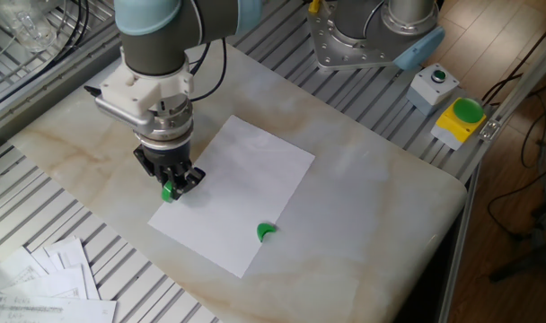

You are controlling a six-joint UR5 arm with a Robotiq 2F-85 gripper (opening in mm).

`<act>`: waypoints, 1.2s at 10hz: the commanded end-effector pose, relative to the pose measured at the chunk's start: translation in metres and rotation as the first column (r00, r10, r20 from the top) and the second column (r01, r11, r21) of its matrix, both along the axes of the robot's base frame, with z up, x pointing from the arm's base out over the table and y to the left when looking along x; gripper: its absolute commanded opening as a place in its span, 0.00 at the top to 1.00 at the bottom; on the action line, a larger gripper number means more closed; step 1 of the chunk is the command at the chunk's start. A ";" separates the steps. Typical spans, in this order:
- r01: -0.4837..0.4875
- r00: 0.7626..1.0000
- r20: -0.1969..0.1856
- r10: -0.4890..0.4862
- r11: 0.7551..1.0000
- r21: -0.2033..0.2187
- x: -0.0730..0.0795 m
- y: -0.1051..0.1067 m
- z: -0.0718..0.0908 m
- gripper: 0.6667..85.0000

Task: Use the correction tape on paper

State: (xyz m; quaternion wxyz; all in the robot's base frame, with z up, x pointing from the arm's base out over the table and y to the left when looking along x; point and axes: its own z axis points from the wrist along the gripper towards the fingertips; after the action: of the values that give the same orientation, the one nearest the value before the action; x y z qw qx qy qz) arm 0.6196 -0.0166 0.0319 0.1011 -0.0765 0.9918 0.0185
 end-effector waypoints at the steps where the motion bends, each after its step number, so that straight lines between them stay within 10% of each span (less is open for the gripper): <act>1: 0.007 1.000 0.006 -0.007 1.000 0.017 0.008 0.004 0.002 0.99; 6: -0.003 1.000 0.002 0.003 1.000 0.010 0.019 0.005 0.005 0.99; 12: -0.038 0.997 -0.074 0.036 0.999 -0.026 -0.005 -0.005 0.018 0.99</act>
State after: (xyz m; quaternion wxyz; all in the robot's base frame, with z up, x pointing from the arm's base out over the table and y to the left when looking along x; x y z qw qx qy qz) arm 0.6186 -0.0209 0.0450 0.0701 -0.0962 0.9929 0.0066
